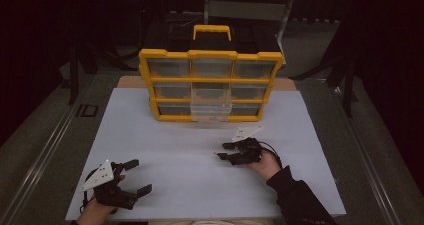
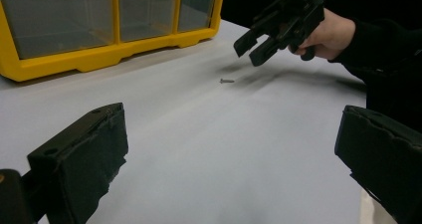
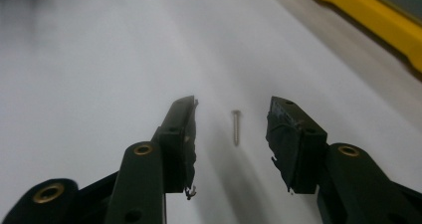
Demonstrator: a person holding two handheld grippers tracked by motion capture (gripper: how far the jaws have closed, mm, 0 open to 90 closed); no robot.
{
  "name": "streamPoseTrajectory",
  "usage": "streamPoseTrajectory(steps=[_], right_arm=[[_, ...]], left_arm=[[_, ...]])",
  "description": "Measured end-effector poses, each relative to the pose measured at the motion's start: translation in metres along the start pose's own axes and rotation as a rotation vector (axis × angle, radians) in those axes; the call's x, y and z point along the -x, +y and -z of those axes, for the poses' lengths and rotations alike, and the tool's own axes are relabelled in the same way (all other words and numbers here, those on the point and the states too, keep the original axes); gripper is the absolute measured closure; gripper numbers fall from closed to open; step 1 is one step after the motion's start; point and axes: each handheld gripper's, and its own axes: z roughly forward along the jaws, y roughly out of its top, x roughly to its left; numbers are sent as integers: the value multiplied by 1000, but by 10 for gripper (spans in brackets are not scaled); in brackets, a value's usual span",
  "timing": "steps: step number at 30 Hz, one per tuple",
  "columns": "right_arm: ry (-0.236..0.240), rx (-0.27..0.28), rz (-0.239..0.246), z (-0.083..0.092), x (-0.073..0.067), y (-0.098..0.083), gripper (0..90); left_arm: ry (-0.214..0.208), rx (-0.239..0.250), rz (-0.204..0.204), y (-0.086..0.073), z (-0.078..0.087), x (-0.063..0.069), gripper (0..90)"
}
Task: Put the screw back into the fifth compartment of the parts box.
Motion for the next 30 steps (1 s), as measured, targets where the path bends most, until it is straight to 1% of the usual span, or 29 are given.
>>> streamPoseTrajectory(steps=[2, 5, 8, 9, 12, 13, 17, 20, 21, 28, 30], right_arm=[[0, -16, -3, -6, 2, -2, 585], [-5, -26, -4, -11, 4, -1, 609], [-7, -29, 0, -14, 4, 0, 613], [-4, -35, 1, -18, 4, 2, 639], [-7, -47, 10, -23, 5, 4, 648], [-8, -49, 12, -25, 5, 4, 669], [-7, -59, 15, -30, 5, 6, 690], [-19, -70, 22, -34, 5, 6, 700], [-34, -81, 29, -36, 5, 5, 715], [-42, -93, 41, -39, 3, 3, 768], [-37, -95, 38, -39, 3, 3, 802]], left_arm=[[0, 0, 0, 0, 0, 0, 12], [0, 0, -1, 0, 0, 0, 12], [0, -1, -2, 0, 0, 0, 12], [0, -1, -2, 0, 0, 0, 12], [-1, 0, -1, 0, 0, 0, 12], [-1, 0, -1, 0, 0, 0, 12], [-1, 1, 0, 0, 0, 0, 12], [-2, 1, 0, 0, 0, 0, 12], [-2, 1, -1, 0, 0, 0, 12], [-1, 0, -1, 0, 0, 0, 12], [-1, 0, -1, 0, 0, 0, 12]])
